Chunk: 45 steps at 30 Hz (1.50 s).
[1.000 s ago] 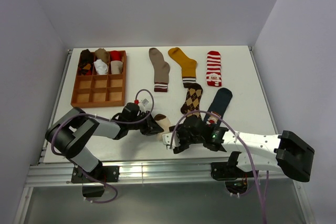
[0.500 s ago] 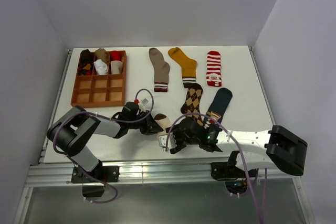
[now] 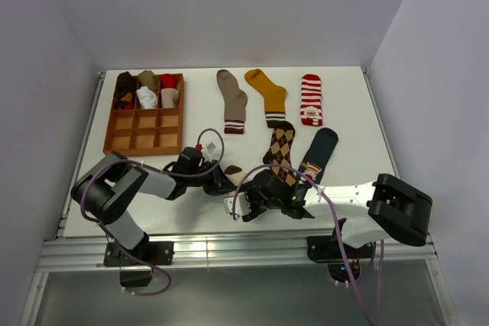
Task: Roll the socks
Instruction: Roll the sock at the center of the board.
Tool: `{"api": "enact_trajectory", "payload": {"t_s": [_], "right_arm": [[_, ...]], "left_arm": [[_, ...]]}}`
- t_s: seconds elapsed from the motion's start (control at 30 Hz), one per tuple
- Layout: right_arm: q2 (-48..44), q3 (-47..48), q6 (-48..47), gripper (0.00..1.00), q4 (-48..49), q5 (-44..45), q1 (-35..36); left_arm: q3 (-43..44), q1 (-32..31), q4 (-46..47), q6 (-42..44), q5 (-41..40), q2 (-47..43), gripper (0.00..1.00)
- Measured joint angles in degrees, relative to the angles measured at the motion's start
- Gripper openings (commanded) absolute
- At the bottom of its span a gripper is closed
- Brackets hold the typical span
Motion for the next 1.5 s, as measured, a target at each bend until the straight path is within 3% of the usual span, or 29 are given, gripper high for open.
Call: {"api": "enact_trajectory", "payload": {"t_s": [0.27,0.4,0.63,0.77,1.13,1.5], "right_arm": [[4.81,2.86,-1.33,0.53,1.36,1.38,0.09],[6.69,4.79,-1.64,0.36,0.87,1.62,0.09],[8.63,9.53,-1.86,0.22,-6.54,1.46,0.11],[9.66,13.2,-2.01,0.17,-12.59,0.7,0.02],[11.65,19.89,-0.68,0.12,-25.97,-2.93,-1.31],[11.74,20.5,0.68,0.12,-28.3,-2.84,-1.53]], "left_arm": [[0.37,0.46,-0.22,1.18,0.81,0.52,0.0],[0.37,0.76,-0.44,1.57,1.11,0.57,0.0],[2.29,0.96,-4.92,4.39,0.96,-0.02,0.0],[4.55,0.55,-11.17,6.78,-0.81,-1.73,0.1],[8.63,-0.13,-27.82,14.21,-9.79,-7.78,0.24],[10.82,-0.11,-31.34,17.33,-12.22,-8.02,0.26]]}}
